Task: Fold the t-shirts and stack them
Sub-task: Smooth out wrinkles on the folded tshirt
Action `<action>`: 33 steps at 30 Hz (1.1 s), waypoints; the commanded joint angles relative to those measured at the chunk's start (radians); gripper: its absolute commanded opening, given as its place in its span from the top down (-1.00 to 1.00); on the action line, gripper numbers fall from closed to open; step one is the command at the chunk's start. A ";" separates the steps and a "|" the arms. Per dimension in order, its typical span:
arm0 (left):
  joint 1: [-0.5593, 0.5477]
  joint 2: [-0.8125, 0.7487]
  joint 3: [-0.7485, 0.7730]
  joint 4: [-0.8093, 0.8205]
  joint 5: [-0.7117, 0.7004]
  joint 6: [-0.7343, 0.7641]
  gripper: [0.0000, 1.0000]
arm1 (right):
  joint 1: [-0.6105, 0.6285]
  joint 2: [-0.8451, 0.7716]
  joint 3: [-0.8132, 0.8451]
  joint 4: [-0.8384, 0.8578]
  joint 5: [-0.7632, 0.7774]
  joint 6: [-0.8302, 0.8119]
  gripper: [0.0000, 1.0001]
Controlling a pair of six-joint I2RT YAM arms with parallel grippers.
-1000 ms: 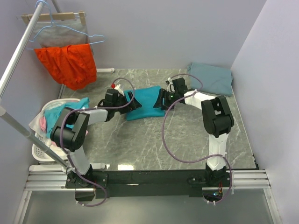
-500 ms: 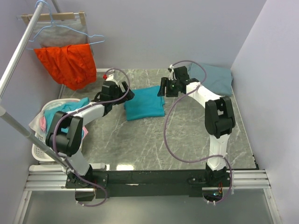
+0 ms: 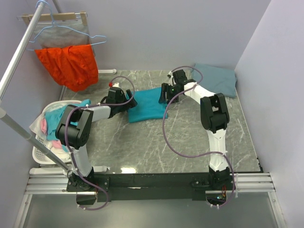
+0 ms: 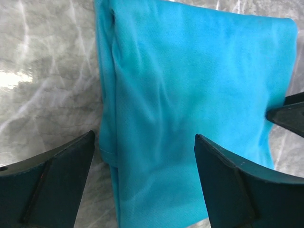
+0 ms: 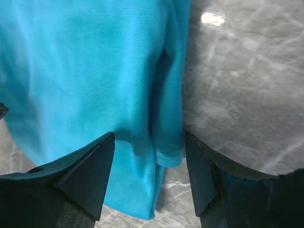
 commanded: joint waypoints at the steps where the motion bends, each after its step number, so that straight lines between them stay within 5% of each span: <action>1: -0.001 0.014 0.002 0.039 0.059 -0.031 -0.80 | -0.004 0.014 0.021 0.022 -0.106 0.012 -0.33; 10: -0.010 0.050 -0.085 0.192 0.202 -0.145 -0.39 | -0.003 0.041 -0.087 0.193 -0.338 0.131 -0.02; 14: -0.010 0.059 -0.093 0.195 0.204 -0.157 0.43 | -0.014 0.046 -0.147 0.287 -0.412 0.205 0.59; 18: -0.007 0.039 -0.088 0.149 0.159 -0.133 0.98 | -0.029 0.015 -0.206 0.367 -0.441 0.253 1.00; 28: 0.045 -0.091 -0.199 0.137 0.195 -0.048 0.98 | -0.107 -0.219 -0.492 0.426 -0.423 0.219 1.00; 30: 0.043 -0.115 -0.235 0.158 0.251 -0.034 0.96 | -0.109 -0.229 -0.510 0.417 -0.441 0.201 0.72; 31: 0.043 -0.116 -0.246 0.171 0.271 -0.031 0.89 | -0.109 -0.232 -0.515 0.421 -0.452 0.198 0.21; 33: 0.043 -0.110 -0.257 0.191 0.320 -0.028 0.44 | -0.109 -0.238 -0.527 0.420 -0.440 0.187 0.04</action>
